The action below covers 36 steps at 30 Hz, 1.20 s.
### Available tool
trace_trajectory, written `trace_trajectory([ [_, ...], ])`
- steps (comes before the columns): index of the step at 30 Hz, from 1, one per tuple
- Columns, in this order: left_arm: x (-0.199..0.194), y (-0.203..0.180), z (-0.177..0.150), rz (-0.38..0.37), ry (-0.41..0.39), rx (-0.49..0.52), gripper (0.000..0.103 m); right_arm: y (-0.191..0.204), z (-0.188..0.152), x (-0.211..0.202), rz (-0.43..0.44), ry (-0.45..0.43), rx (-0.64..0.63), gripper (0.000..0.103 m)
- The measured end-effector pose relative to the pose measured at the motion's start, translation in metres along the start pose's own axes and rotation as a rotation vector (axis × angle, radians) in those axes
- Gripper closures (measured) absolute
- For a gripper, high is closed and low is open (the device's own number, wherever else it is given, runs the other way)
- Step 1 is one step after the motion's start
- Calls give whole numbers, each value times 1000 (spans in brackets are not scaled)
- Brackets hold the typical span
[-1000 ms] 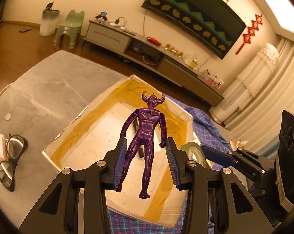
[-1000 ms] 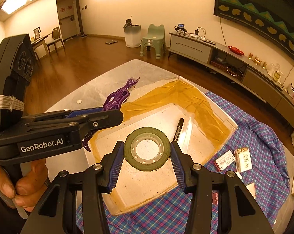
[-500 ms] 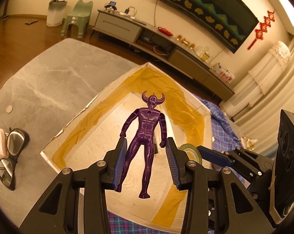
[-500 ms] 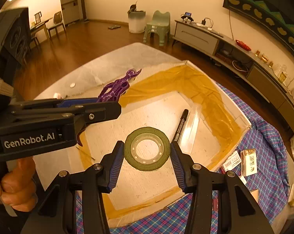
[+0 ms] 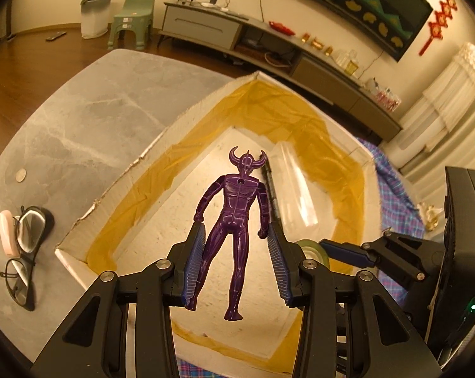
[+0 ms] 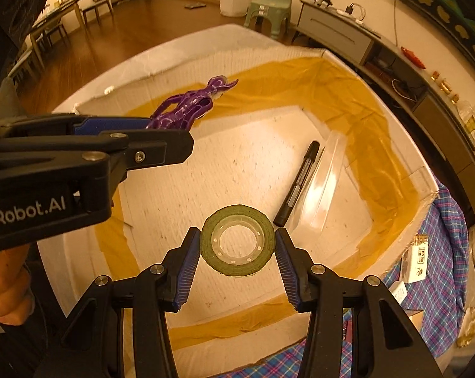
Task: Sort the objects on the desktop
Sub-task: 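Open both tools to drop the figure and tape roll into the box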
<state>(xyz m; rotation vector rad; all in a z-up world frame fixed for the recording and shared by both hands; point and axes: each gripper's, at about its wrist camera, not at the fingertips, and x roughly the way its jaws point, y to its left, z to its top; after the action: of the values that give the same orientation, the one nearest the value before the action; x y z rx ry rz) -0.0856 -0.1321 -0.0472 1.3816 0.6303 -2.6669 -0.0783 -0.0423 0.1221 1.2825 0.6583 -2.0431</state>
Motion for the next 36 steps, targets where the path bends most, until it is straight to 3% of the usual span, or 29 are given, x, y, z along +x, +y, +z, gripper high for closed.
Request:
trace_trajectory([
  [15, 18, -6, -5, 49, 61, 48, 60, 4, -4, 16, 4, 99, -44, 54],
  [28, 13, -3, -4, 26, 72, 29, 57, 1, -15, 1, 21, 79, -3, 53],
  [32, 9, -2, -4, 21, 68, 20, 56, -1, -21, -9, 36, 63, 20, 43],
  [36, 4, -3, -4, 23, 52, 15, 56, -3, -29, -21, 40, 45, 30, 43],
])
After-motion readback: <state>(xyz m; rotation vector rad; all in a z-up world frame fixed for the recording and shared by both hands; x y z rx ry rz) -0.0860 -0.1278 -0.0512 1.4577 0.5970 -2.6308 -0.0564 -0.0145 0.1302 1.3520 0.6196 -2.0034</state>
